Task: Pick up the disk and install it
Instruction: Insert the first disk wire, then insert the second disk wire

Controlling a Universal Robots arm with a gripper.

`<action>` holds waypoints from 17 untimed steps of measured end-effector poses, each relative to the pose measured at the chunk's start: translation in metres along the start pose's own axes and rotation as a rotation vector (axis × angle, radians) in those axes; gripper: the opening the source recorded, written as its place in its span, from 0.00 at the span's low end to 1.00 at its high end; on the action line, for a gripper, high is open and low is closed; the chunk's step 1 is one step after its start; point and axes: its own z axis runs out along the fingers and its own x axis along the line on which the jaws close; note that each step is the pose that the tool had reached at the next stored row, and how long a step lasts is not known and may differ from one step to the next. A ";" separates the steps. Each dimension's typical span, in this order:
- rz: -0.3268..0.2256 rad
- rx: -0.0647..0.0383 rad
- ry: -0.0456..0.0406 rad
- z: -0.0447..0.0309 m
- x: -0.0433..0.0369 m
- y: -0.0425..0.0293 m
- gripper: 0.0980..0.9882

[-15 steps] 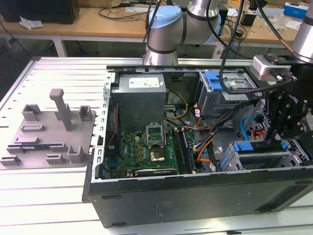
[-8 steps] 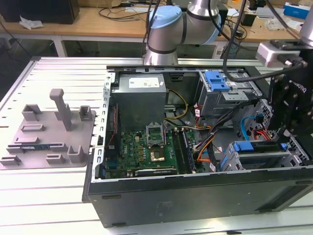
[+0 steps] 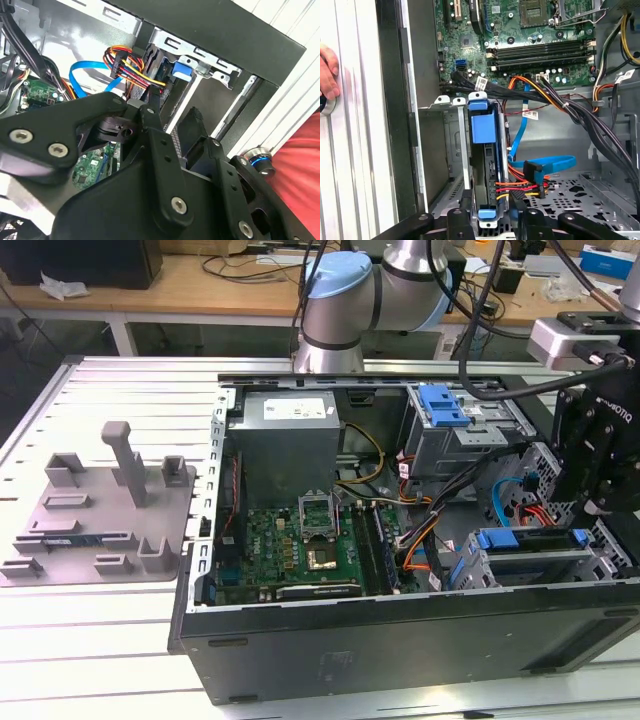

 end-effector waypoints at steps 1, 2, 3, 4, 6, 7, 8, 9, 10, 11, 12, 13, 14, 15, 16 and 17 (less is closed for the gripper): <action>0.000 0.000 0.0000 0.0000 0.0000 -0.0001 0.37; 0.000 0.000 0.0001 -0.0001 0.0000 -0.0002 0.37; 0.000 0.000 0.0001 -0.0001 0.0000 -0.0003 0.37; 0.000 0.000 0.0000 0.0000 0.0000 -0.0003 0.37; 0.000 0.000 0.0000 -0.0001 0.0000 -0.0004 0.37; 0.000 0.000 0.0000 -0.0001 0.0000 -0.0005 0.37; 0.000 0.000 0.0000 -0.0001 0.0000 -0.0005 0.37; 0.000 0.000 0.0000 -0.0001 0.0000 -0.0006 0.37; 0.000 0.000 0.0000 -0.0001 0.0000 -0.0006 0.37; 0.000 0.000 0.0000 -0.0001 0.0000 -0.0006 0.37; 0.000 0.000 0.0015 -0.0016 -0.0027 -0.0007 0.37; 0.000 0.000 0.0070 -0.0092 -0.0113 -0.0014 0.37; 0.000 0.001 0.0124 -0.0180 -0.0191 -0.0023 0.37; 0.000 0.001 0.0151 -0.0213 -0.0225 -0.0030 0.37; -0.001 0.001 0.0190 -0.0222 -0.0241 -0.0034 0.37; -0.002 -0.005 0.0311 -0.0225 -0.0258 -0.0037 0.37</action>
